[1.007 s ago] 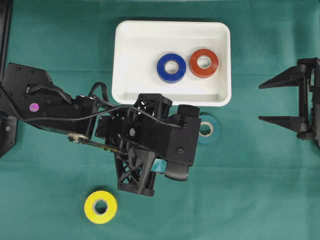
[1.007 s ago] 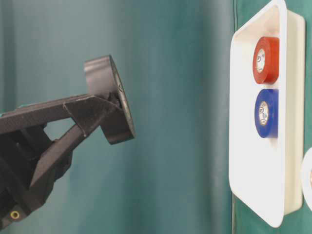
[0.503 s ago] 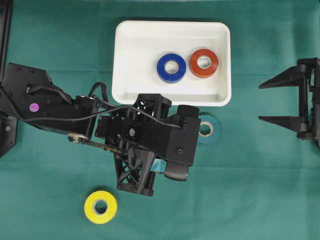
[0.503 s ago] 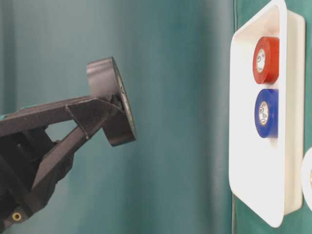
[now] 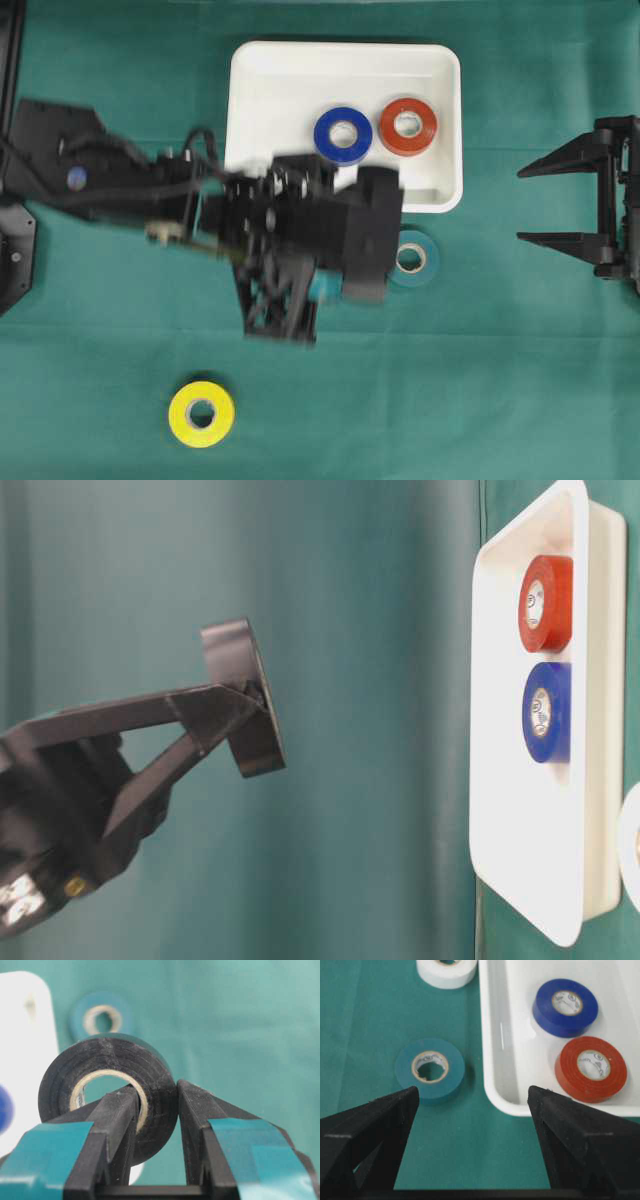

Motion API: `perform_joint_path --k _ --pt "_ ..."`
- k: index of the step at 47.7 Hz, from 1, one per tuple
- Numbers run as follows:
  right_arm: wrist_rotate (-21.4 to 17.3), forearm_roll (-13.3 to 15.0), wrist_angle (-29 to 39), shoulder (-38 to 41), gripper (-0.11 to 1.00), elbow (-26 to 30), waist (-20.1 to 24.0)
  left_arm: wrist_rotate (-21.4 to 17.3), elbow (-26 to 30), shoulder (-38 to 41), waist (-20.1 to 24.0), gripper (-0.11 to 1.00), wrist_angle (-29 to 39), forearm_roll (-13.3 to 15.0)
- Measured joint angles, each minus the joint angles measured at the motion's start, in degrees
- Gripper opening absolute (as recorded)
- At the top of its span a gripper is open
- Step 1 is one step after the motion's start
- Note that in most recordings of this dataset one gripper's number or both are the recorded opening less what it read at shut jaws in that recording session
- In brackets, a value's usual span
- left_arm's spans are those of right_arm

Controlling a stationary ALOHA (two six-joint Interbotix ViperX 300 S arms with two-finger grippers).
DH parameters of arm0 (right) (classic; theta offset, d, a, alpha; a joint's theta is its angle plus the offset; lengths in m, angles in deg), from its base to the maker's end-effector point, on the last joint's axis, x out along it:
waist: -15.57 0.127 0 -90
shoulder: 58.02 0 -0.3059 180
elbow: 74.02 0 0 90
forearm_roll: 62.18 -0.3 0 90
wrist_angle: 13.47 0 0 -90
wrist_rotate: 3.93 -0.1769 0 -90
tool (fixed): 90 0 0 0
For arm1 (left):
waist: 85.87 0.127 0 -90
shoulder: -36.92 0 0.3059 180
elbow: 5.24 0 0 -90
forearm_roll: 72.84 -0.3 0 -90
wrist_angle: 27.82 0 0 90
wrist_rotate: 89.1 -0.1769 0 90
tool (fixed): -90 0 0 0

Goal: Pick up the tape from a random location and place it into the white case.
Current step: 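Lift the black tape and carry it over the white tray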

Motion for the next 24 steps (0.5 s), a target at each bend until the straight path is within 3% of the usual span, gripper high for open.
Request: perform_joint_path --k 24 --pt "0.0 0.0 0.0 0.0 0.84 0.0 -0.1 -0.6 -2.2 -2.5 17.8 0.19 -0.1 0.0"
